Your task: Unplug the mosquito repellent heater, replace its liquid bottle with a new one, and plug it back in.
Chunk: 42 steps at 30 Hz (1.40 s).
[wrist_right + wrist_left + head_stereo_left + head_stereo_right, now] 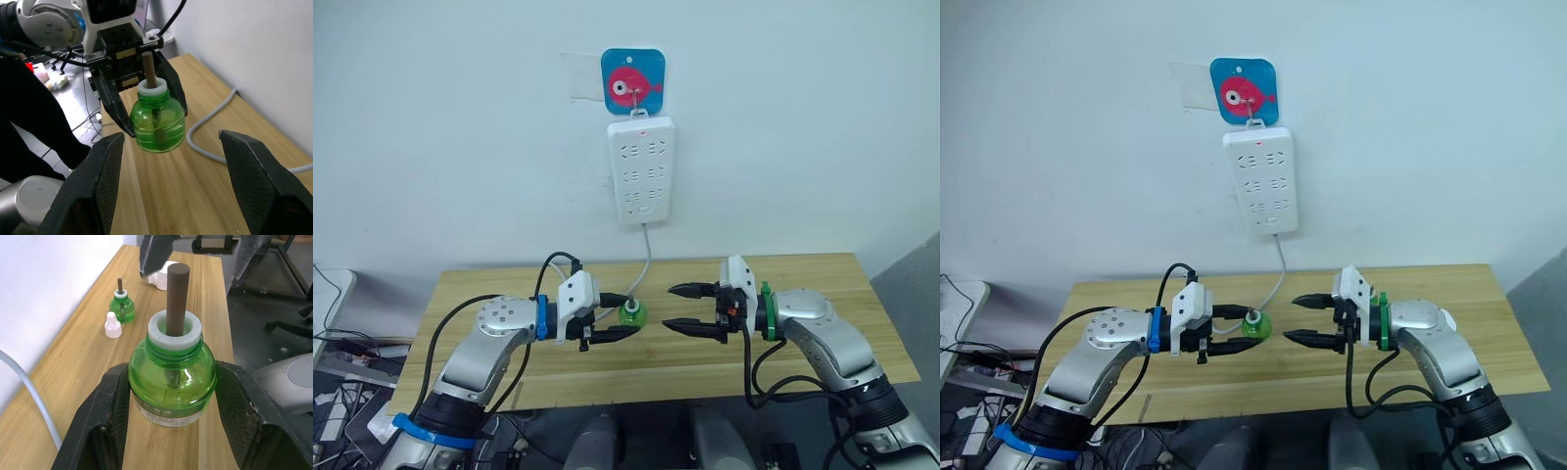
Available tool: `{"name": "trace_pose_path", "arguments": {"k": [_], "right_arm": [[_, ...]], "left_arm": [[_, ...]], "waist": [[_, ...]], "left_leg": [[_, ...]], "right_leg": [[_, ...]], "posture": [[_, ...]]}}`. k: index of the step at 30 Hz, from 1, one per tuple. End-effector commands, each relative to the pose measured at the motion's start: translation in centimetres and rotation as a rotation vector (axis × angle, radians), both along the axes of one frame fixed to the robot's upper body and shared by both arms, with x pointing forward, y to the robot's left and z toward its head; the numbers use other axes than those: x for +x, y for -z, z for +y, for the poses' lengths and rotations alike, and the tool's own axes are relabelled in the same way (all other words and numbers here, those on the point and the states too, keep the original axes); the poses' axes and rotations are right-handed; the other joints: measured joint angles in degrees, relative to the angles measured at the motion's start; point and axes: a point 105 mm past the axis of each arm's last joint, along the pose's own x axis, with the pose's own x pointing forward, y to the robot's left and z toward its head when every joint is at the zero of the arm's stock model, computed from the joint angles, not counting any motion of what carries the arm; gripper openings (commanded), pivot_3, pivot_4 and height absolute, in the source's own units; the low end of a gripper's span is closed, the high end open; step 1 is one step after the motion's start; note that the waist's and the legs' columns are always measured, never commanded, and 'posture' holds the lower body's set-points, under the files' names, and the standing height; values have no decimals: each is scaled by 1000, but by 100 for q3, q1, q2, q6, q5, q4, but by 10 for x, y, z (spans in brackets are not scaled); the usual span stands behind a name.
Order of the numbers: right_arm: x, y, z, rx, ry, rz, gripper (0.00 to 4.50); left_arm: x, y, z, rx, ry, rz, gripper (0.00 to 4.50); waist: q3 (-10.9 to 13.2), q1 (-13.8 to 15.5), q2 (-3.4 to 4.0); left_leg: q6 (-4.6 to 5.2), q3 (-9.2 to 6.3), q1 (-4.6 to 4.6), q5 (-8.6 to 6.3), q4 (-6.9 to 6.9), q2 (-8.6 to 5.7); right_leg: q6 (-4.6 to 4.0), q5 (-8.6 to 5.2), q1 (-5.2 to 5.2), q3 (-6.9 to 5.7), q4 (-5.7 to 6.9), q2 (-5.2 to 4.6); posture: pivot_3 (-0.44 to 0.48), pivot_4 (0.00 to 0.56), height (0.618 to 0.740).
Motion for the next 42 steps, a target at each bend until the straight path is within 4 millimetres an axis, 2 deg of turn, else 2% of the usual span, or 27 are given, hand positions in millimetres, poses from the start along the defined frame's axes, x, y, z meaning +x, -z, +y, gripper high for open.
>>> {"name": "trace_pose_path", "arguments": {"k": [1, 11, 14, 19, 20, 27, 31, 33, 37, 39, 42], "right_arm": [[-2, -10, 19, 43, -32, -20, 3228], [-3, -2, 29, 42, -64, -11, 3228], [-2, 1, 35, 41, -67, -14, 2638], [2, 5, 39, 19, -58, -41, 1061], [2, 5, 40, 17, -61, -47, 863], [-1, -1, 42, 42, -75, -50, 866], [-1, -13, 40, 84, -72, -26, 866], [0, -18, 39, 104, -57, -12, 866], [8, -26, 30, 147, 21, 47, 866], [18, -32, 21, 234, 114, 161, 866], [26, -40, 9, 358, 204, 357, 866]], "left_arm": [[-2, -12, -4, -21, 32, -53, 2205], [-2, -15, -7, -31, 38, -58, 2205], [-2, -16, -10, -38, 43, -59, 2205], [-2, -17, -12, -47, 46, -58, 2205], [-3, -17, -12, -49, 46, -58, 2205], [-3, -18, -12, -57, 43, -55, 2205], [-2, -16, -8, -58, 25, -47, 2205], [0, -18, -6, -77, 7, -44, 2920], [3, -26, -1, -130, -58, -28, 3960], [7, -34, -1, -185, -127, -73, 4458], [12, -45, -5, -256, -205, -164, 4500]], "waist": [[-1, 8, 2], [-9, 35, -7], [-9, 31, -7], [-10, 29, -7], [-9, 29, -7], [-9, 30, -7], [-9, 30, -7], [-9, 30, -7], [-9, 28, -7], [-9, 28, -7], [-9, 34, -7]], "left_leg": [[-5, 0, 0, 3, -1, 2], [-13, -2, -1, 7, 3, -10], [-14, -3, -1, 8, 1, -5], [-14, -2, -2, 8, 1, -7], [-14, -2, -1, 8, 1, -7], [-14, -3, -1, 8, 1, -7], [-13, -3, -1, 7, 1, -7], [-13, -3, -1, 7, 1, -6], [-1, -5, -2, 0, 1, -5], [1, -6, -2, -1, 1, -5], [1, -7, -3, -1, 2, -6]], "right_leg": [[0, 0, -2, 0, 1, 0], [1, 1, 0, -2, 2, -2], [1, 0, -2, -3, 3, -1], [1, 0, -2, -2, 3, -1], [1, 0, -2, -2, 3, -1], [1, 0, -2, -2, 3, -1], [1, 1, -2, -2, 3, -1], [1, 1, -2, -2, 3, -2], [1, 0, -2, -3, 2, -2], [0, 0, -1, -3, 1, -2], [0, 1, 0, -3, 0, -6]], "posture": [[-17, 141, 740], [-13, 144, 740], [-12, 146, 740], [-11, 151, 740], [-9, 152, 740], [-6, 156, 740], [-6, 157, 740], [-9, 160, 740], [-21, 163, 740], [-22, 166, 740], [-21, 170, 740]]}}
